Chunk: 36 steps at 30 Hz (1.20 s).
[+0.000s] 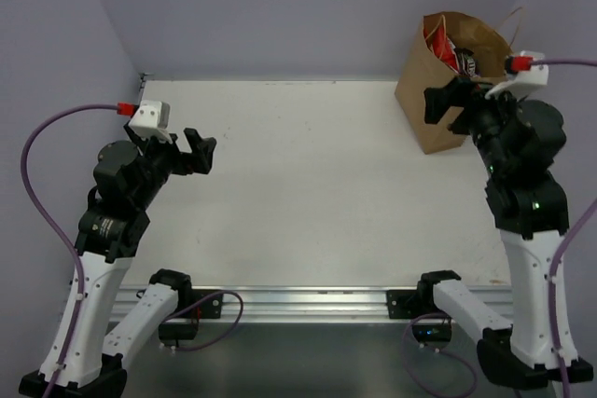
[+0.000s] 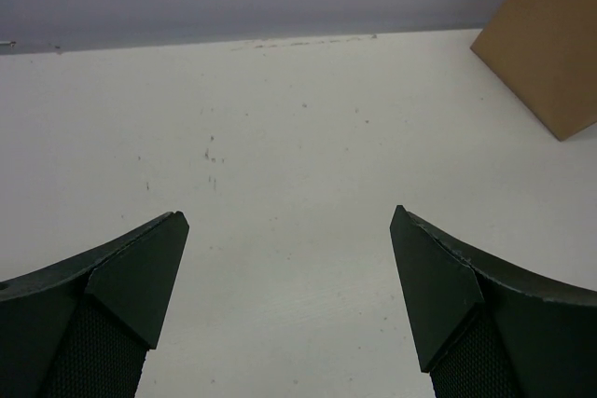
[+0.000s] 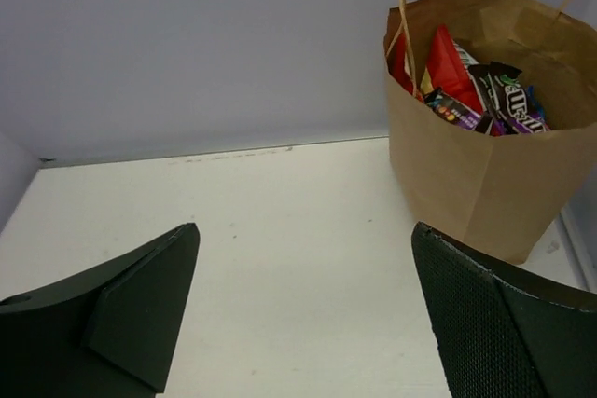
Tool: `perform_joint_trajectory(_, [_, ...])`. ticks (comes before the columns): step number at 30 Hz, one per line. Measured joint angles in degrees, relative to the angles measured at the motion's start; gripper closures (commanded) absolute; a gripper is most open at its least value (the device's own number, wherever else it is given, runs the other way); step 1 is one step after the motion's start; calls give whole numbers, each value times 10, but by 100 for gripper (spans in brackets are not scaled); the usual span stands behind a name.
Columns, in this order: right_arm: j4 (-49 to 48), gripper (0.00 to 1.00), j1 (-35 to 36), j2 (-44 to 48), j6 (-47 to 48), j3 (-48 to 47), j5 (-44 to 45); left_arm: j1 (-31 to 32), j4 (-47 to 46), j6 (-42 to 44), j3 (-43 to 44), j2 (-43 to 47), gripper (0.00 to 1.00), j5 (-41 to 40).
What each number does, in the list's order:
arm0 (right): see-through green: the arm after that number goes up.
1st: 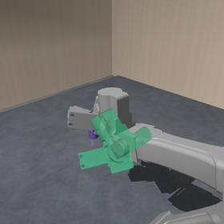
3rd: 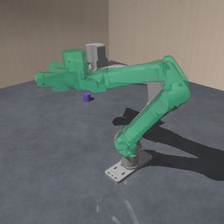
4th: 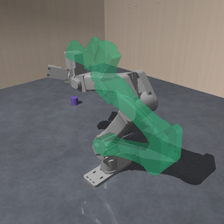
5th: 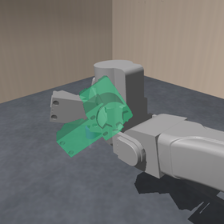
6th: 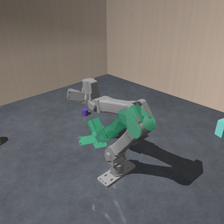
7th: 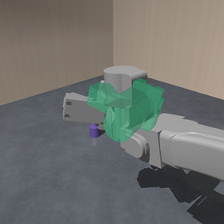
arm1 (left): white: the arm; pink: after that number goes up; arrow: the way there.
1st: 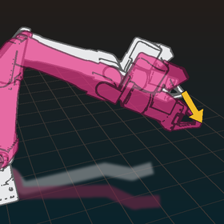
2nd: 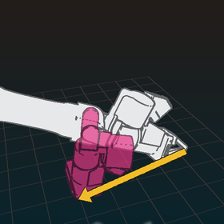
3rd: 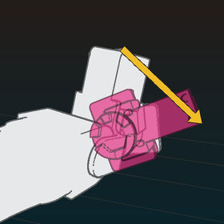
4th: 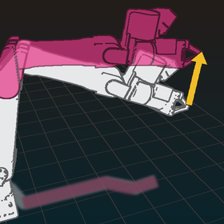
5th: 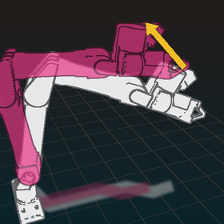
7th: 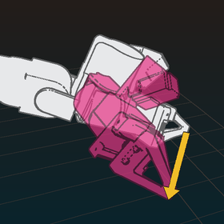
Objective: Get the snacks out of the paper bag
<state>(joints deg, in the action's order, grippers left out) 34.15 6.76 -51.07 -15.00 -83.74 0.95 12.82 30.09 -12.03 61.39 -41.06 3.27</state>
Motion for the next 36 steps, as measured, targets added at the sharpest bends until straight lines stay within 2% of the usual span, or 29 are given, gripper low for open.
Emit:
perform_joint_trajectory(3, [-34, 1, -24, -99, 32, -34, 3, 0, 0, 0, 0, 0, 0, 4])
perform_joint_trajectory(7, [-50, 4, -97, -234, 46, -92, -28, 0, 1, 0, 0, 8, 0, 5])
perform_joint_trajectory(10, [-61, 6, -113, -319, 57, -130, -33, 0, 0, 1, -3, 14, 0, 7])
perform_joint_trajectory(16, [-68, 7, -111, -430, 79, -189, -34, 0, 0, 2, -14, 20, 0, 16])
perform_joint_trajectory(22, [-100, 7, -111, -488, 107, -223, -24, 0, 0, 2, -24, 18, 0, 30])
perform_joint_trajectory(28, [-106, 28, -110, -537, 147, -266, -43, 0, 0, 2, -33, 19, 0, 40])
perform_joint_trajectory(34, [-104, 50, -105, -544, 175, -255, -72, 0, 0, 6, -34, 19, 0, 41])
perform_joint_trajectory(35, [-102, 61, -104, -544, 179, -254, -76, 0, 0, 7, -34, 19, 0, 41])
perform_joint_trajectory(36, [-100, 65, -102, -544, 184, -253, -79, 0, 0, 7, -34, 19, 0, 41])
